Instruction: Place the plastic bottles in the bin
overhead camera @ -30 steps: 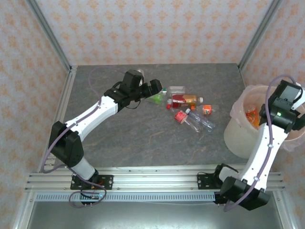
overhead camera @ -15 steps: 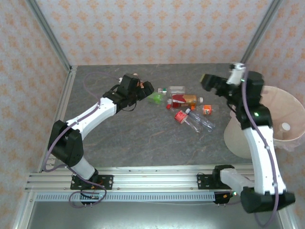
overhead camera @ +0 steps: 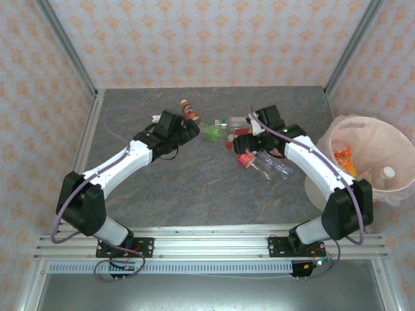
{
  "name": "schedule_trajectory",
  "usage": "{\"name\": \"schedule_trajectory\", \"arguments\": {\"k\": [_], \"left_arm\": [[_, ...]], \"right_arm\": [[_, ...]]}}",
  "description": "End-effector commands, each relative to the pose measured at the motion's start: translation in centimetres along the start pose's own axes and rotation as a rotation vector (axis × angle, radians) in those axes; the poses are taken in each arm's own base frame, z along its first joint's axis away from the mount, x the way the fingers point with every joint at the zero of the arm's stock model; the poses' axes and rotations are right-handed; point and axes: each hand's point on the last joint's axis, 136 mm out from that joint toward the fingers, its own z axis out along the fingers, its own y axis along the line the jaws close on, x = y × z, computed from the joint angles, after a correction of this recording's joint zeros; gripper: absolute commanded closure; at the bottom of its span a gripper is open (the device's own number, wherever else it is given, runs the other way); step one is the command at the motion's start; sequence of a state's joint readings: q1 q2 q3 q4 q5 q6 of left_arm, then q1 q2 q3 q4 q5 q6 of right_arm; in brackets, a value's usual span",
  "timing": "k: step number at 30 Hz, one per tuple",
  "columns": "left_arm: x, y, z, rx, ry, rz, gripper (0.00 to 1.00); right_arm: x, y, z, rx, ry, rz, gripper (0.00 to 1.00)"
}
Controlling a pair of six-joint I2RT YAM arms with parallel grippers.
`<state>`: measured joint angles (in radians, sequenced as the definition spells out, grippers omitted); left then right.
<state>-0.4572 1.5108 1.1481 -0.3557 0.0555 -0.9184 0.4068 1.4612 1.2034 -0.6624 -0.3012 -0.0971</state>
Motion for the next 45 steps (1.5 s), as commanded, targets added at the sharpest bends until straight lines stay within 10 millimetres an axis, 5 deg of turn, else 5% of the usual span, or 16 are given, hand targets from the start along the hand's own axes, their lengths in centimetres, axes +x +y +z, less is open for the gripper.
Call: {"name": "schedule_trajectory", "arguments": {"k": [1,7,17,25,33,37,45], "left_arm": [[-0.4,1.1,-0.4,-0.034,-0.028,-0.020,0.00],[-0.2,1.2,0.0,-0.037,-0.020,-0.025,0.00],[0.1,1.3,0.1,-0.041,-0.006,-0.024,0.00],[0.4,1.7,0.3,-0.052,0.000,-0.022,0.00],[0.6,1.9,0.5,-0.059,0.008,-0.020,0.00],[0.7,1.9,0.8,-0.061,0.014,-0.020,0.00],[1.0,1.8,1.3,-0.063,0.029,-0.017,0.00]], "right_arm": [[1.8,-0.2,1.9,0.053,0.081,-0.067,0.02],[2.8,0.2,5.4,0.061,0.140,-0.013,0.12],[6.6,2.0,9.6,0.248,0.293,-0.189,0.15],[3.5,4.0,7.2,0.172,0.165,-0.159,0.15],[2.5,0.5,5.5,0.310,0.140,-0.214,0.13],[3.6,-1.3,6.9,0.363,0.205,-0.216,0.13],[6.4,0.8,10.3,0.255,0.355,-0.263,0.22]]}}
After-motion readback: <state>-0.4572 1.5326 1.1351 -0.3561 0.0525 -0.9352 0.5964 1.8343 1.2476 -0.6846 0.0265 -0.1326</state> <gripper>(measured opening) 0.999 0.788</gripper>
